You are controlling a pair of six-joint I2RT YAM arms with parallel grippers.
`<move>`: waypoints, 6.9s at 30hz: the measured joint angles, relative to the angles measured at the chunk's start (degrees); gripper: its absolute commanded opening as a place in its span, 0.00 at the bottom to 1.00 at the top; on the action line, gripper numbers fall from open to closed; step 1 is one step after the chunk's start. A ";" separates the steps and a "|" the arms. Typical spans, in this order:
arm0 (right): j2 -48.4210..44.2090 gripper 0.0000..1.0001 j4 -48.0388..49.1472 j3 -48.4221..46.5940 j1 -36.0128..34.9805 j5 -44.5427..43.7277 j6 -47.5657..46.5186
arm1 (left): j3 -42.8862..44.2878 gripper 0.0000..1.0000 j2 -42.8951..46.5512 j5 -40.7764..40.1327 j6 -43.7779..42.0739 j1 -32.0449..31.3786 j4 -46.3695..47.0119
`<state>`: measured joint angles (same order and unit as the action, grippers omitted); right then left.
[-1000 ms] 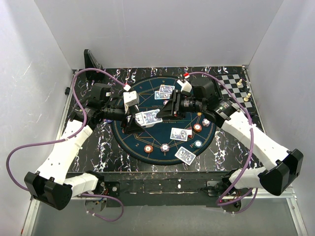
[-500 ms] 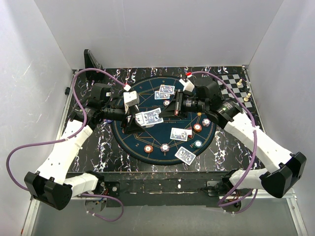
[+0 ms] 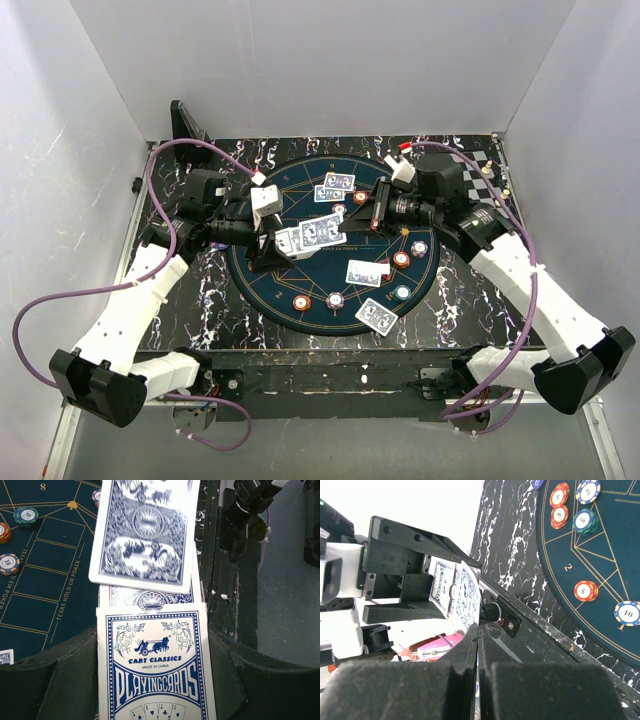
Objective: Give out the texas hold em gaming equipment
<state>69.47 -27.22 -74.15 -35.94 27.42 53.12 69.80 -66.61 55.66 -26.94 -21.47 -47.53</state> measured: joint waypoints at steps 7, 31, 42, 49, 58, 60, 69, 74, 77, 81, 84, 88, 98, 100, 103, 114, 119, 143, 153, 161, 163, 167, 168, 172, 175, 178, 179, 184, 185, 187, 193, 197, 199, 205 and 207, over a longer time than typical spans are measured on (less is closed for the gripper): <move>-1.29 0.01 -2.75 -2.47 4.68 0.98 -1.60 | 0.00 0.40 0.02 -0.20 0.00 0.00 0.00; 41.31 0.01 -25.46 -41.18 3.52 -21.88 -24.72 | -0.02 0.40 1.53 -2.89 0.59 2.45 -5.33; 61.42 0.01 -31.15 -61.70 -8.35 -46.66 -34.58 | 0.00 0.40 3.89 -2.47 0.11 4.17 -8.59; 68.54 0.01 -28.17 -59.80 -15.30 -59.93 -40.96 | 0.37 0.40 5.31 -1.95 -1.16 5.53 -11.43; 71.41 0.01 -21.24 -59.12 -21.07 -70.97 -48.78 | 0.66 0.40 5.84 -0.68 -1.60 6.43 -13.38; 72.11 0.01 -20.48 -59.12 -21.64 -72.06 -49.40 | 0.76 0.40 5.81 -0.55 -1.60 6.54 -13.49; 75.82 0.01 -19.26 -57.94 -24.26 -70.03 -47.47 | 1.09 0.40 5.81 0.07 -1.55 6.69 -14.40; 75.52 0.01 -18.18 -53.88 -24.57 -65.79 -44.83 | 1.20 0.40 5.75 0.13 -1.55 6.69 -14.14; 74.93 0.01 -18.08 -53.55 -24.48 -64.08 -43.67 | 1.20 0.40 5.73 0.11 -1.53 6.69 -14.05; 74.66 0.04 -18.14 -53.55 -23.85 -62.25 -43.10 | 1.25 0.40 5.64 0.11 -1.46 6.73 -13.66; 74.55 0.12 -18.10 -53.55 -23.30 -61.18 -43.17 | 1.31 0.40 5.64 0.09 -1.49 6.73 -13.64; 74.36 0.31 -18.01 -53.57 -22.51 -59.63 -43.45 | 1.38 0.40 5.64 0.04 -1.60 6.73 -13.73; 67.67 0.79 -11.72 -43.52 -19.45 -54.77 -42.45 | 2.12 0.40 5.49 0.11 -1.55 6.73 -13.53; 66.27 0.80 -10.62 -41.57 -19.17 -53.88 -42.16 | 2.16 0.40 5.44 0.13 -1.53 6.73 -13.31; 64.70 0.80 -9.55 -38.97 -19.21 -52.85 -41.31 | 2.16 0.40 5.44 0.13 -1.53 6.73 -13.27; 51.67 0.72 -7.65 -24.39 -15.06 -42.99 -35.01 | 3.04 0.40 5.42 0.74 -1.29 6.75 -13.22; 47.19 0.58 -4.96 -17.68 -13.05 -38.12 -31.15 | 3.43 0.40 5.42 1.03 -1.31 6.73 -12.79; 58.29 0.44 -3.10 -27.32 -4.50 -23.15 -24.76 | 3.43 0.40 5.40 1.79 -2.32 6.73 -12.48; 60.89 0.63 -4.83 -32.54 -2.58 -22.51 -24.81 | 3.43 0.41 4.94 1.79 -2.71 6.73 -12.46; 40.06 0.83 -7.30 -20.92 -2.01 -20.44 -23.74 | 2.71 0.40 4.94 1.79 -2.95 6.75 -10.60; 31.06 0.84 -7.19 -18.34 -1.84 -18.75 -22.69 | 2.03 0.41 4.94 1.77 -3.32 6.73 -10.23; 14.64 0.87 -3.19 -11.76 -1.03 -11.80 -18.64 | 0.79 0.41 4.92 1.70 -4.85 6.75 -10.32; 12.44 0.87 -2.34 -10.84 -0.85 -10.23 -17.81 | 0.61 0.41 4.85 1.66 -5.33 6.75 -10.32; 7.91 0.88 3.19 -7.32 -0.76 -2.36 -12.31 | 0.26 0.41 4.37 1.31 -7.15 6.73 -10.45; 8.98 0.89 5.49 -5.07 -1.97 1.36 -9.42 | 0.26 0.41 3.78 1.18 -7.93 6.75 -10.40; 11.28 0.89 6.10 -4.44 -4.22 3.26 -7.78 | 0.31 0.41 3.21 1.05 -8.31 6.73 -10.25; 11.74 0.89 6.23 -4.39 -4.90 3.65 -7.37 | 0.31 0.41 2.99 1.01 -8.41 6.73 -10.25; 12.52 0.90 8.11 -4.37 -7.74 4.81 -5.62 | 0.42 0.41 2.16 0.92 -8.46 6.73 -10.21; 12.63 0.90 8.63 -4.35 -8.09 4.96 -5.25 | 0.42 0.41 2.12 0.92 -8.44 6.73 -10.05; 13.05 0.91 9.97 -4.35 -8.57 5.27 -4.44 | 0.46 0.41 2.12 0.94 -8.41 6.73 -9.64; 16.04 0.85 15.67 -2.62 -9.33 6.01 -0.28 | 1.22 0.41 2.12 0.94 -8.02 6.73 -8.66; 18.99 0.76 18.27 -2.19 -9.57 7.19 2.51 | 1.99 0.41 2.12 0.63 -7.96 6.75 -8.20; 19.69 0.72 19.54 -2.29 -9.66 7.72 3.54 | 1.99 0.41 2.03 0.11 -7.80 6.91 -8.24; 19.71 0.66 21.24 -2.36 -9.99 7.98 4.59 | 2.16 0.41 2.01 0.11 -7.54 6.91 -8.13; 19.65 0.59 21.46 -2.36 -9.99 8.02 4.85 | 2.21 0.41 2.01 0.11 -7.52 6.91 -8.13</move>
<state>89.12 -5.76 -76.51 -45.93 35.44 57.98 72.01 -64.60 55.77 -34.46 -14.57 -55.66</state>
